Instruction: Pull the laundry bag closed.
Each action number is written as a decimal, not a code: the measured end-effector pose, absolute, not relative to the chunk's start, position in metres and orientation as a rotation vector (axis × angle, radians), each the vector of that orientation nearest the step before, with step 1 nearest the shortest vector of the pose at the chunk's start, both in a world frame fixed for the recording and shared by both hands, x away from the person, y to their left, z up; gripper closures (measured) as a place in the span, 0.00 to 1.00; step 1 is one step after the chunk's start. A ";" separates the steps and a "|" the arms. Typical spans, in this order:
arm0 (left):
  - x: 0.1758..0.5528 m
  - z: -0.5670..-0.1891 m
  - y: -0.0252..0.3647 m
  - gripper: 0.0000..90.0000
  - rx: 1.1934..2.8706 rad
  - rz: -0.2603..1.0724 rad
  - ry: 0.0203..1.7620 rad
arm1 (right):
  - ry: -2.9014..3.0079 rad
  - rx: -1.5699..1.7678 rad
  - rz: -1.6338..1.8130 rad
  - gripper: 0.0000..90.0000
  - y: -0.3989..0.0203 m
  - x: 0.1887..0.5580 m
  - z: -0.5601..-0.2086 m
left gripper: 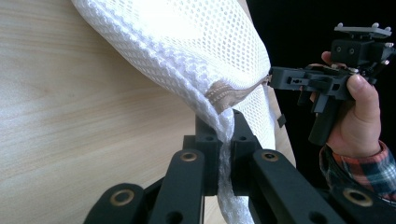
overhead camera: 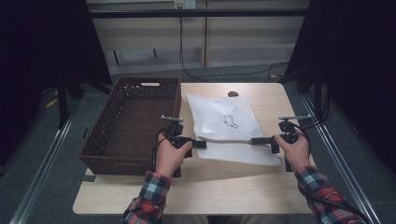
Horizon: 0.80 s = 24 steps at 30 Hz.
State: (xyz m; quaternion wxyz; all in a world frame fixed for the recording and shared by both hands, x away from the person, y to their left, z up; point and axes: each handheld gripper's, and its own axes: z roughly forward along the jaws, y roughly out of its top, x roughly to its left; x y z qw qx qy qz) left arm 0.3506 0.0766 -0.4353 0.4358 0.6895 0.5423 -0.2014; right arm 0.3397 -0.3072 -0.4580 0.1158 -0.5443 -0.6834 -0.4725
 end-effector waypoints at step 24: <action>0.351 -0.434 0.079 0.96 1.717 -0.495 1.350 | -1.976 -1.661 -1.387 0.98 -0.334 0.333 -0.462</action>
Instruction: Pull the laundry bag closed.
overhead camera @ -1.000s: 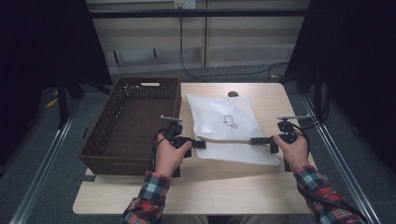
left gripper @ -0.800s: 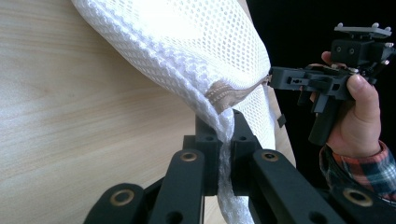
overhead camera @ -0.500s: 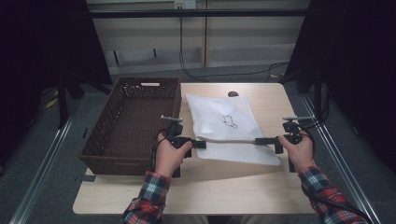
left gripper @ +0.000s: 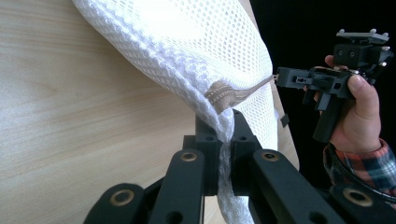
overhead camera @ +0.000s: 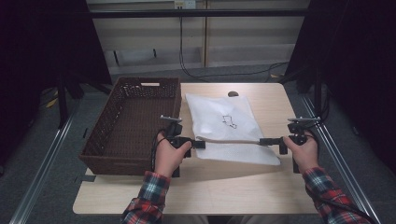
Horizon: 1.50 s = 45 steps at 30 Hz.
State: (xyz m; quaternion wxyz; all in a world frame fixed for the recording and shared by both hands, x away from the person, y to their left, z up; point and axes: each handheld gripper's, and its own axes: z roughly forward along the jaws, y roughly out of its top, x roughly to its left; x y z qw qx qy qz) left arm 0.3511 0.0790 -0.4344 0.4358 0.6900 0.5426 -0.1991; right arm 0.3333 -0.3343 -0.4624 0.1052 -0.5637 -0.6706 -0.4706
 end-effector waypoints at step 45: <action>0.354 -0.431 0.085 0.96 1.725 -0.484 1.368 | -1.947 -1.748 -1.376 0.98 -0.362 0.327 -0.472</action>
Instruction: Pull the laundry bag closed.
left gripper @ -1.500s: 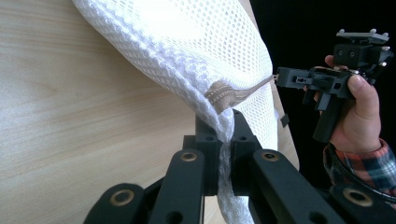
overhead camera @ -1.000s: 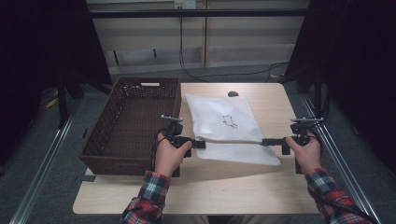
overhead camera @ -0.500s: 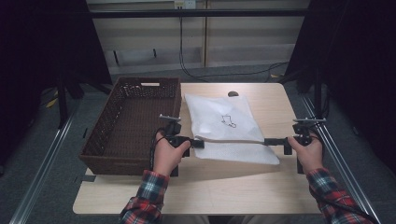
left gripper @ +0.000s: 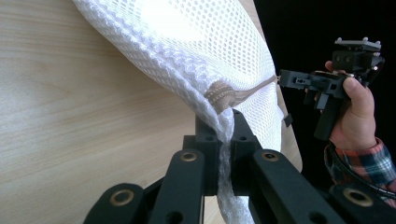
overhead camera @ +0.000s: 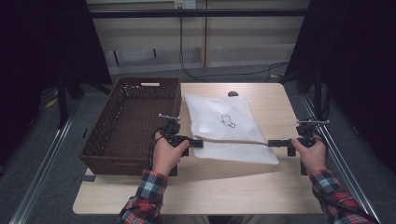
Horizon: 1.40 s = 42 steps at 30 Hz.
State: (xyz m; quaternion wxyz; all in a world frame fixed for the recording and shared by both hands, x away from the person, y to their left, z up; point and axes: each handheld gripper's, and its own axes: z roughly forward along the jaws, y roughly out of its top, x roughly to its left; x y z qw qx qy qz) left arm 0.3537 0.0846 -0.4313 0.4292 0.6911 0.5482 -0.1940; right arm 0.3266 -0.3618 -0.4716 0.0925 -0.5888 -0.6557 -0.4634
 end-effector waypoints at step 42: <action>0.355 -0.432 0.082 0.96 1.751 -0.461 1.373 | -1.978 -1.783 -1.350 0.98 -0.367 0.324 -0.469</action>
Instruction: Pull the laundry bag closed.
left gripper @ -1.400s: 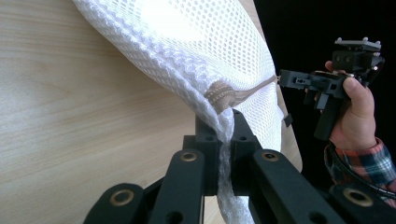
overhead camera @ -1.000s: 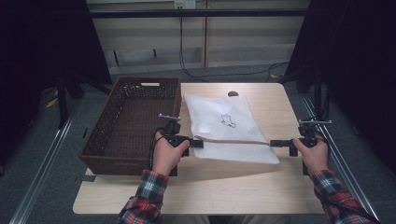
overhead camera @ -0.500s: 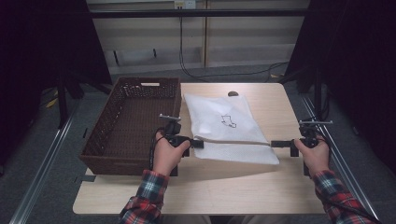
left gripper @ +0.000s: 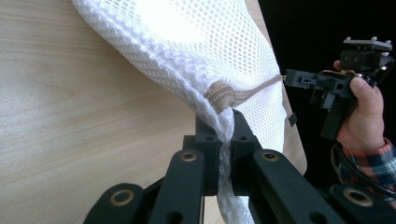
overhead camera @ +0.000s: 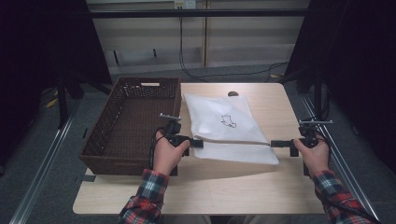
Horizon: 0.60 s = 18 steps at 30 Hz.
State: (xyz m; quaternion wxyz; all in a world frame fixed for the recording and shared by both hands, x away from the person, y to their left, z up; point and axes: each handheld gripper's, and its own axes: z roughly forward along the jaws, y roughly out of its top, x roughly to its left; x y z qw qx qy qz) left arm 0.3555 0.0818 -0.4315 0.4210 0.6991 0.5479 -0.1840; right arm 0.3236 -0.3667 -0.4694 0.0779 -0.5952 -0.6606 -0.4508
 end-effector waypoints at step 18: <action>0.362 -0.431 0.076 0.95 1.766 -0.424 1.383 | -1.986 -1.814 -1.338 0.97 -0.365 0.324 -0.469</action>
